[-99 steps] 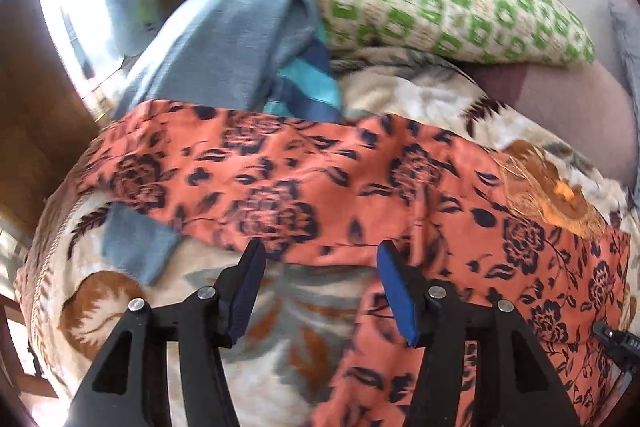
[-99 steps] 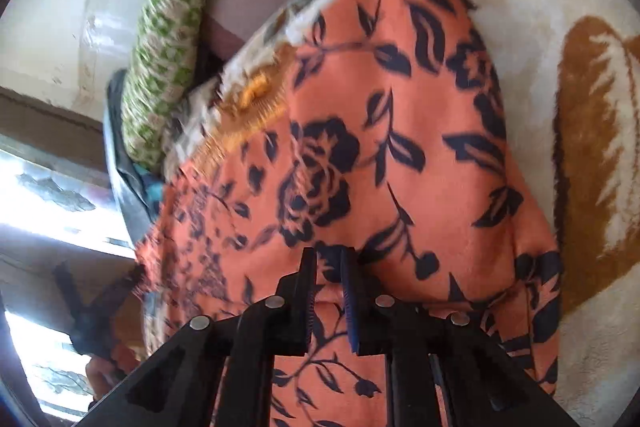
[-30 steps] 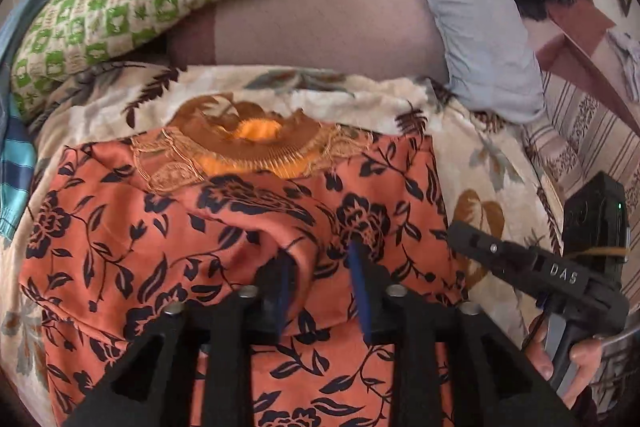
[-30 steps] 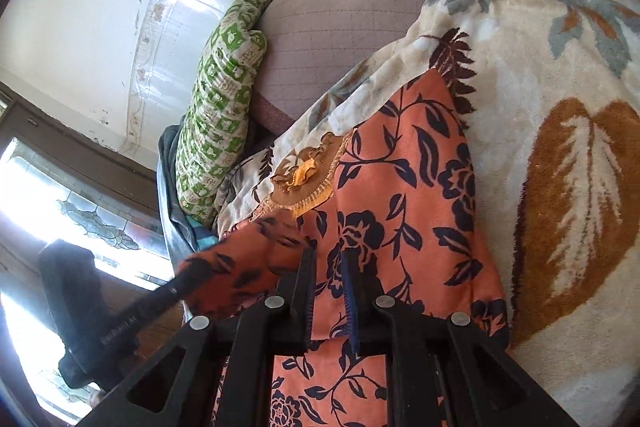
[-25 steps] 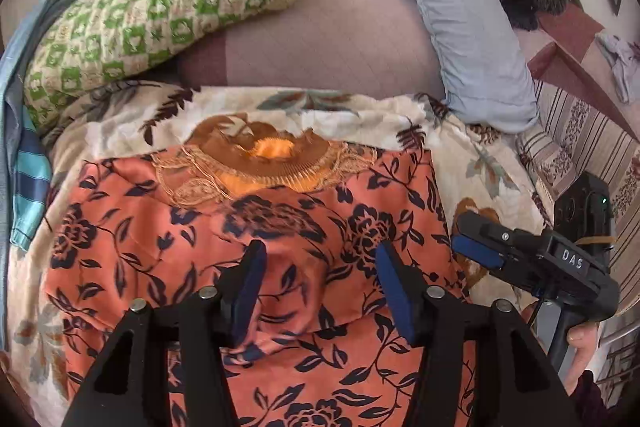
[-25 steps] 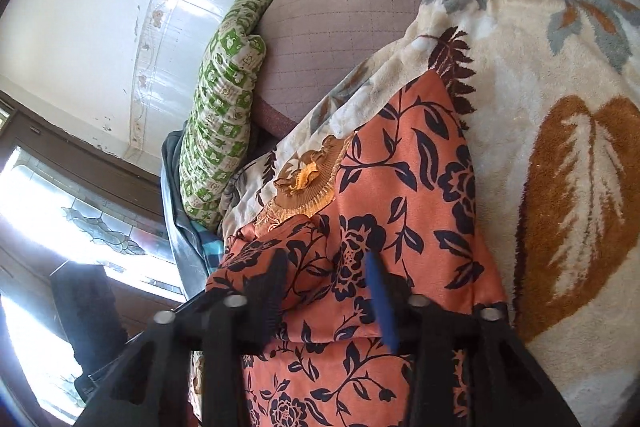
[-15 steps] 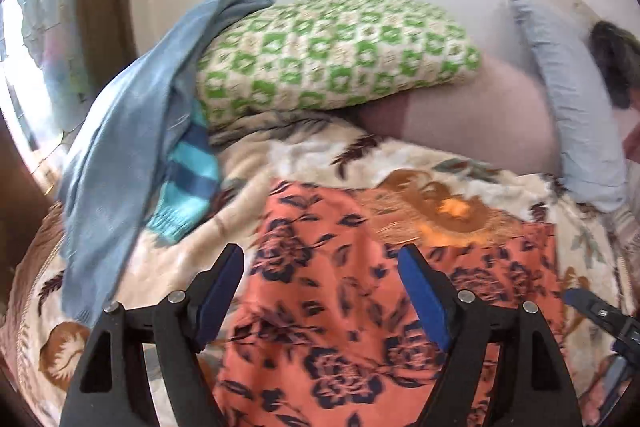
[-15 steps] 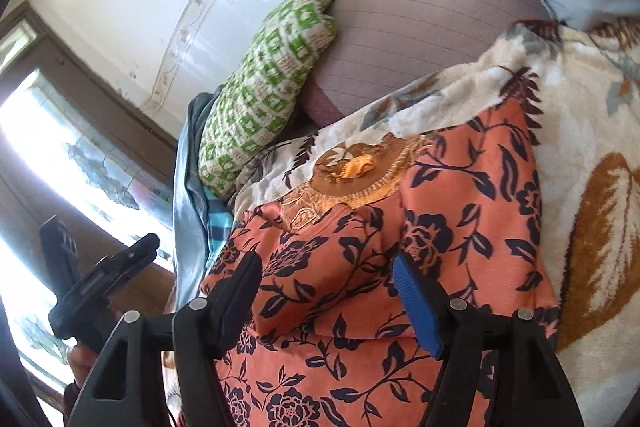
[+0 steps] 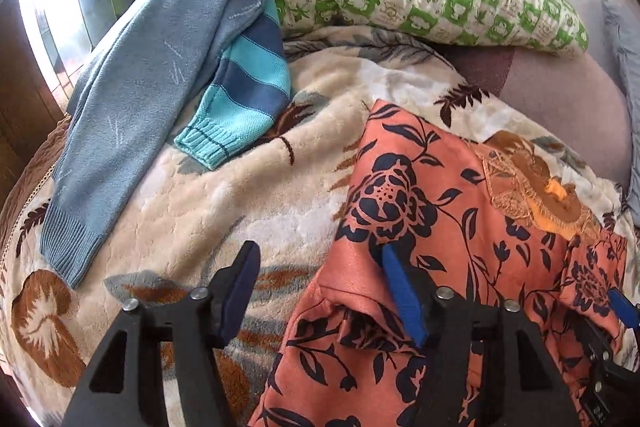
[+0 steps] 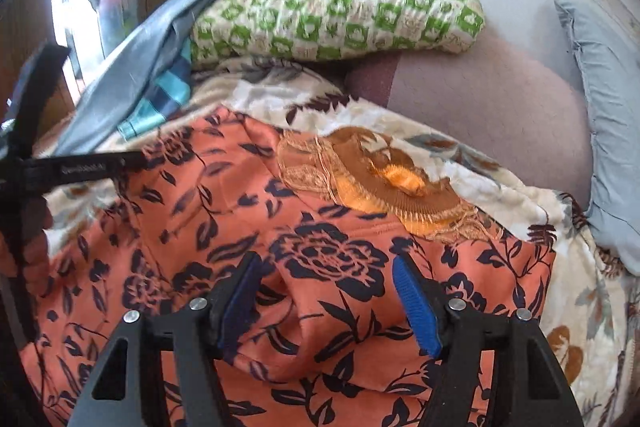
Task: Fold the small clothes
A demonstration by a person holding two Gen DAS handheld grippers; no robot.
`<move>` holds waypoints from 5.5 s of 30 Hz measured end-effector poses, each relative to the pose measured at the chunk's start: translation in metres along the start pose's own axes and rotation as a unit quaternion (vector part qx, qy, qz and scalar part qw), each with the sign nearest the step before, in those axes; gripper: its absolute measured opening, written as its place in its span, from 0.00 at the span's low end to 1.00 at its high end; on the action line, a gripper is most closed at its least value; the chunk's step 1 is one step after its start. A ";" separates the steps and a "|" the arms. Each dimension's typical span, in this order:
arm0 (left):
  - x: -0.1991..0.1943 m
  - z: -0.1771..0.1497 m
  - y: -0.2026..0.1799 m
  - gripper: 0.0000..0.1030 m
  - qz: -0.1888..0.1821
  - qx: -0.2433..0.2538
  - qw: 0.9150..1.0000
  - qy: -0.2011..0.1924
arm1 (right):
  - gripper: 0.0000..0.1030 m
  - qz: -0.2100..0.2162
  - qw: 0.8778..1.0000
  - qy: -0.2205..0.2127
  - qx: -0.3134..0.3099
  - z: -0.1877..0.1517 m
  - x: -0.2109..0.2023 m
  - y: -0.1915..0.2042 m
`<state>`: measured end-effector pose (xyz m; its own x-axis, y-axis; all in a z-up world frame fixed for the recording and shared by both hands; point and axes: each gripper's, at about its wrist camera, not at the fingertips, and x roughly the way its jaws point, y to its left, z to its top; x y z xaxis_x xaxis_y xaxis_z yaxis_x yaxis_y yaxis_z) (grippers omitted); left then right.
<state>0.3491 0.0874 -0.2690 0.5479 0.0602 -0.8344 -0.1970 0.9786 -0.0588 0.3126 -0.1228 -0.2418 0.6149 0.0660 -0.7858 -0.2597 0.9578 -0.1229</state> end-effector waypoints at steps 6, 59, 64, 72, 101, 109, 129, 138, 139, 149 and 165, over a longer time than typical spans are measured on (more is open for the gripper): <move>0.008 -0.008 -0.004 0.28 -0.006 0.015 1.000 0.007 | 0.15 0.053 0.988 0.046 0.137 -0.017 0.009 -0.074; -0.013 -0.024 -0.027 0.25 0.074 0.097 0.992 -0.022 | 0.19 0.070 0.937 -0.072 0.335 -0.056 -0.025 -0.223; -0.035 -0.020 -0.032 0.25 0.031 0.081 0.993 -0.083 | 0.19 0.068 0.951 0.057 0.297 -0.063 0.040 -0.193; 0.012 -0.029 -0.035 0.41 0.058 0.102 0.993 -0.012 | 0.20 0.114 0.949 0.000 0.294 -0.057 0.013 -0.187; -0.195 -0.194 -0.002 0.72 0.001 0.150 0.986 -0.073 | 0.68 0.141 0.922 -0.040 0.358 -0.264 -0.230 -0.153; -0.246 -0.202 -0.079 0.81 -0.030 0.223 0.970 -0.097 | 0.68 0.067 0.947 -0.045 0.311 -0.289 -0.326 -0.131; -0.375 -0.212 -0.165 0.85 -0.106 0.240 0.936 -0.235 | 0.68 0.005 0.932 -0.165 0.323 -0.326 -0.454 -0.179; -0.362 -0.204 -0.110 0.85 -0.065 0.203 0.948 -0.235 | 0.68 0.050 0.935 -0.161 0.312 -0.303 -0.424 -0.162; -0.359 -0.203 -0.096 0.85 -0.054 0.197 0.951 -0.234 | 0.68 0.055 0.936 -0.156 0.310 -0.300 -0.416 -0.158; -0.283 -0.217 0.071 0.85 0.068 0.108 0.988 -0.090 | 0.68 0.131 0.924 -0.100 0.346 -0.280 -0.324 -0.144; -0.179 -0.213 0.119 0.45 -0.045 0.069 0.996 0.023 | 0.68 0.117 0.915 0.029 0.384 -0.301 -0.239 -0.122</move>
<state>0.0548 0.1515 -0.2435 0.5195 -0.0349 -0.8538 -0.0336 0.9976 -0.0612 -0.0265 -0.3399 -0.2209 0.5627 0.3003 -0.7702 0.2357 0.8347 0.4977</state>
